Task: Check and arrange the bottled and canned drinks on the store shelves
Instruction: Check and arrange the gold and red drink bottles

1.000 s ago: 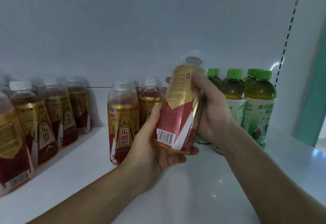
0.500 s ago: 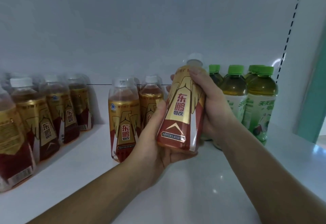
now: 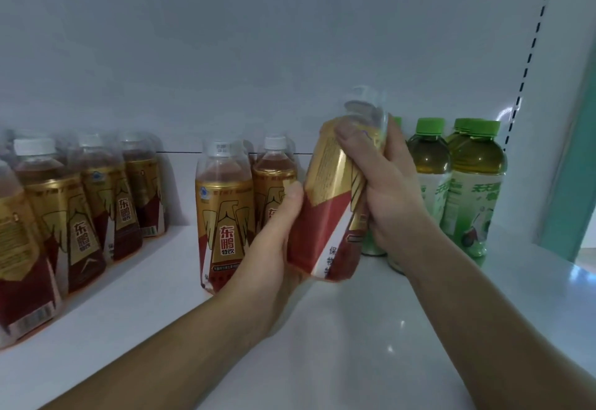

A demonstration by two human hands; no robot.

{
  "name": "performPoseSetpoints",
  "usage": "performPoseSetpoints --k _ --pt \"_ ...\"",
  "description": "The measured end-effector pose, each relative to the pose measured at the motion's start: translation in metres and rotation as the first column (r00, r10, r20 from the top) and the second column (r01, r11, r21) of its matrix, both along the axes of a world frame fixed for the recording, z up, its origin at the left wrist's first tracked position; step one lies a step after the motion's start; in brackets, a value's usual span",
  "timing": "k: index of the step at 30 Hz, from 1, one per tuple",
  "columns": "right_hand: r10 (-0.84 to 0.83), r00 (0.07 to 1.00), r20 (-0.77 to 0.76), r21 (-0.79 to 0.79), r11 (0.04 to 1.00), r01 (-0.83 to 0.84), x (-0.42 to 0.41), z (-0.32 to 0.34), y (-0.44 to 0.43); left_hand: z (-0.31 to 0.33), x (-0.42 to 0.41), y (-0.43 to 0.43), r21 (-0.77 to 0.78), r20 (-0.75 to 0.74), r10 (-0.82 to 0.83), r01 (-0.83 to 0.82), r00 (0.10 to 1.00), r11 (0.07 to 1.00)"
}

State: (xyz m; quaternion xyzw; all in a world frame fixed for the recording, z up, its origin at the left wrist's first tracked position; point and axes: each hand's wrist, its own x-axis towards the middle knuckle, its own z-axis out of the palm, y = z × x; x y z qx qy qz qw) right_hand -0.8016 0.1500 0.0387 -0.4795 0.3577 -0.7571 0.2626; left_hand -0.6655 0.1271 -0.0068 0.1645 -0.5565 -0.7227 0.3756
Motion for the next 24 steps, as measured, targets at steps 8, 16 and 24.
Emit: performPoseSetpoints --k 8,16,24 --pt "0.234 0.968 0.088 0.131 0.961 -0.244 0.001 0.002 -0.003 0.003 0.005 0.001 0.248 -0.05 -0.163 0.17 0.985 0.954" --pt "-0.027 0.999 -0.043 0.089 0.996 0.031 0.003 0.001 -0.001 -0.001 0.001 0.008 -0.092 0.062 0.104 -0.099 0.993 0.991" --pt "0.05 0.995 0.088 0.067 0.996 -0.056 -0.005 0.006 -0.002 -0.001 0.017 -0.003 -0.152 -0.051 -0.177 0.168 0.983 0.974"
